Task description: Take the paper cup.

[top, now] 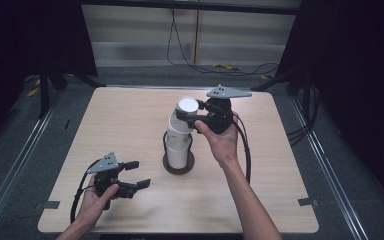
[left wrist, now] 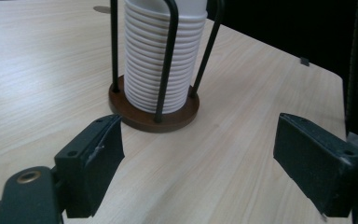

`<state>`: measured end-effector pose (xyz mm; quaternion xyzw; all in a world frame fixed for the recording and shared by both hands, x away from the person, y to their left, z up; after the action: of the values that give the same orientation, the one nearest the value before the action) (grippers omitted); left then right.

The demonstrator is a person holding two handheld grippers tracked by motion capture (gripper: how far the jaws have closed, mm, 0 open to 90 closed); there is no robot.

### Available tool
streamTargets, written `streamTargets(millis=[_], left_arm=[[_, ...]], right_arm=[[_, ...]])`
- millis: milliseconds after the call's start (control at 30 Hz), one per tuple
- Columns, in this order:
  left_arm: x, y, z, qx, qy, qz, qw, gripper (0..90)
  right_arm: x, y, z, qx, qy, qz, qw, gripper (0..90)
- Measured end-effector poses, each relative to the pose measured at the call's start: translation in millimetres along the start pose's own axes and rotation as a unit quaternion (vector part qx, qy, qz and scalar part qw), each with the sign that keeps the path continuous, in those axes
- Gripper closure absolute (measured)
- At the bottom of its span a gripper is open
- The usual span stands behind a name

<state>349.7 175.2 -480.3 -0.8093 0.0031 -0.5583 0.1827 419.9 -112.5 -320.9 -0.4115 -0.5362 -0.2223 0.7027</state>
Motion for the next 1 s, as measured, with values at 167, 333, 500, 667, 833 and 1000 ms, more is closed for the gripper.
streamTargets(millis=[167,333,500,667,833,1000], left_arm=[[9.1,0.5,0.4,-0.007,0.0,-0.007,1.0,15.9],[14.7,3.3,2.6,-0.01,-0.008,-0.013,0.9998,15.9],[21.6,3.8,2.2,-0.026,-0.007,-0.008,0.9996,15.9],[25.5,5.7,2.4,-0.032,-0.005,-0.013,0.9994,16.5],[31.4,7.0,-3.1,-0.032,0.031,-0.014,0.9989,15.6],[33.2,13.1,-5.5,-0.033,0.031,-0.008,0.9989,16.0]], right_arm=[[2.8,-5.8,-1.3,0.004,0.005,-0.004,1.0,33.6],[8.2,-12.0,-3.5,0.007,0.017,-0.014,0.9997,33.6],[12.0,-19.2,-4.2,0.012,0.017,-0.02,0.9996,33.8],[9.3,-26.7,-0.6,0.013,0.011,-0.015,0.9997,33.8],[4.8,-40.3,4.9,0.016,0.001,-0.016,0.9997,33.9],[-4.9,-51.0,3.8,0.009,0.002,-0.012,0.9999,33.9]])
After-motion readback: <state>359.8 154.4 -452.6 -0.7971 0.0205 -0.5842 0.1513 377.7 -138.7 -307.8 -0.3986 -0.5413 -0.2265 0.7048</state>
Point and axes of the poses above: each handheld gripper's, and its own axes: y roughly forward along the jaws, x roughly out of its top, z roughly to its left, the point moved 2 cm from there along y, roughly forward along the jaws, and after that the axes turned 11 degrees about -x, right-handed, at the moved point
